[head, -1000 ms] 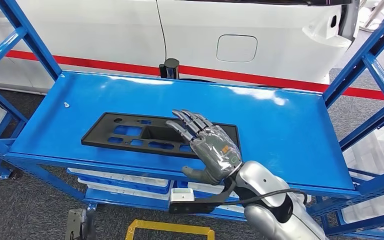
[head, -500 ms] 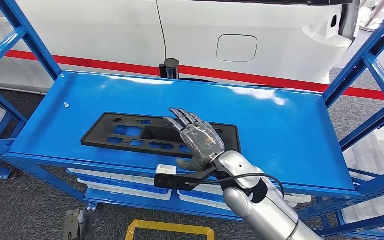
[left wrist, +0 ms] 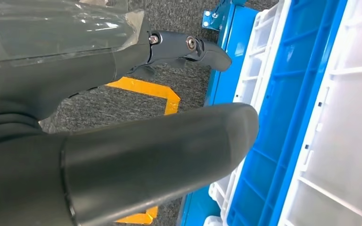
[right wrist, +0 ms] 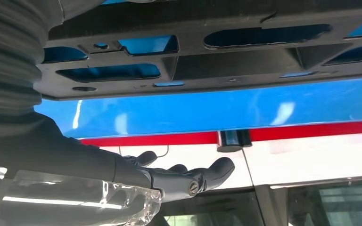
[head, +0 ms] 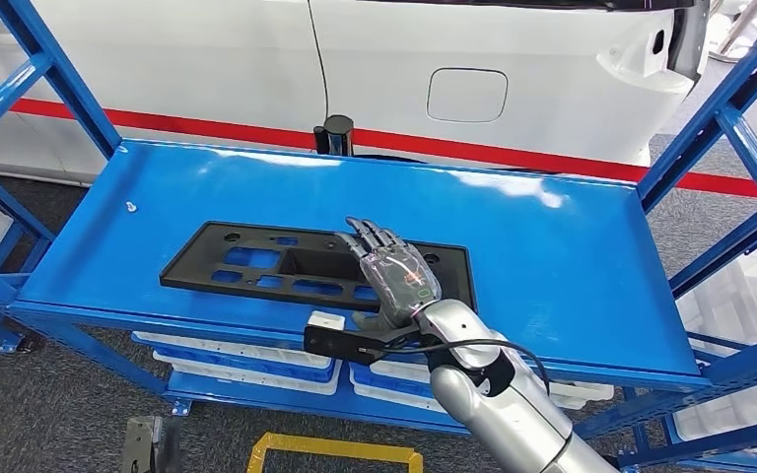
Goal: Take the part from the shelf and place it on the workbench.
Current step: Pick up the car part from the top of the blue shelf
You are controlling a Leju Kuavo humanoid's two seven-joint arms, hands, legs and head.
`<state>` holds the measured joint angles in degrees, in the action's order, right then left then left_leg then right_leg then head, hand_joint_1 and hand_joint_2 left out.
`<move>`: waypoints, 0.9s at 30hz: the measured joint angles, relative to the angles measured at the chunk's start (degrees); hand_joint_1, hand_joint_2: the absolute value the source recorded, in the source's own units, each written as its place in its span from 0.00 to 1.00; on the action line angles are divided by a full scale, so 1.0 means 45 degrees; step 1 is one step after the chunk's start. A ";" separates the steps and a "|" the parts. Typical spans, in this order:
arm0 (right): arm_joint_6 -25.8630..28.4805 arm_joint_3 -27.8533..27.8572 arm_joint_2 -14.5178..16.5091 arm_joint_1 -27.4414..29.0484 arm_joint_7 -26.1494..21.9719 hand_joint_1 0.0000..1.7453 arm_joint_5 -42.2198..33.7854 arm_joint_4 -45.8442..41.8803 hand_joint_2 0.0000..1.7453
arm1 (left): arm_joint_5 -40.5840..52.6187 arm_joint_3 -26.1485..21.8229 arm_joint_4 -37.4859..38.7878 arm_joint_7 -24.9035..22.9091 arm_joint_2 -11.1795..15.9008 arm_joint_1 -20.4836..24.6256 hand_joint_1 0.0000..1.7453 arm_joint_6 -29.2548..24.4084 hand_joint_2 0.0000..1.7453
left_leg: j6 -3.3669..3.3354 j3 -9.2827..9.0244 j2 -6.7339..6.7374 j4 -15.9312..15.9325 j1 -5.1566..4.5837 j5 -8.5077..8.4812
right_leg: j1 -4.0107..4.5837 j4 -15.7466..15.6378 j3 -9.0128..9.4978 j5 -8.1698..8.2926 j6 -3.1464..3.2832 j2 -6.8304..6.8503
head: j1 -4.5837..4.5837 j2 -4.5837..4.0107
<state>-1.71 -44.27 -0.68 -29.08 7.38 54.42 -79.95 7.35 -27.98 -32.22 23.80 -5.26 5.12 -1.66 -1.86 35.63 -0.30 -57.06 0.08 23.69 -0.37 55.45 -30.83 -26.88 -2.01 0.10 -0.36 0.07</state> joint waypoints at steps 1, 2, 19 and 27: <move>0.0011 0.0053 0.0032 0.0021 0.0029 0.00 0.0085 0.0061 1.00 | 0.0094 -0.0064 -0.0024 -0.0007 -0.0021 -0.0001 0.00 0.0036 0.00 | 0.0000 0.0000 0.0000 0.0000 0.0000 0.0000 | 0.0000 0.0000 0.0000 0.0000 0.0000 0.0000 | 0.0000 0.0000; 0.0030 0.0111 0.0063 0.0045 0.0055 0.00 0.0183 0.0124 1.00 | 0.0182 -0.0134 -0.0052 -0.0012 -0.0043 -0.0003 0.00 0.0077 0.00 | 0.0000 0.0000 -0.0001 0.0000 0.0000 0.0000 | 0.0000 0.0000 0.0000 0.0000 0.0000 0.0000 | 0.0001 0.0000; 0.2091 0.1098 0.0270 0.0304 0.0253 0.07 0.3863 0.1312 1.00 | 0.1425 -0.1483 -0.0712 -0.0209 -0.0431 -0.0088 0.00 0.0536 0.00 | 0.0000 0.0000 0.0000 0.0000 -0.0001 0.0000 | 0.0000 0.0000 0.0002 0.0000 0.0001 0.0000 | 0.0000 0.0000; 0.3291 0.2309 0.0667 0.0331 0.0568 0.78 0.5647 0.2696 1.00 | 0.1802 -0.2426 -0.1119 -0.0172 -0.0623 -0.0215 0.00 0.0685 0.00 | 0.0000 0.0000 0.0001 0.0000 0.0000 0.0000 | 0.0001 0.0000 0.0001 0.0000 0.0001 0.0000 | 0.0002 0.0000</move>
<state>13.10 -33.88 2.32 -27.59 9.93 79.83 -67.82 15.46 -38.89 -37.25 23.02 -8.06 4.15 1.42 -1.86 35.63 -0.30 -57.06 0.09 23.69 -0.37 55.45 -30.82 -26.88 -2.01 0.09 -0.35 0.07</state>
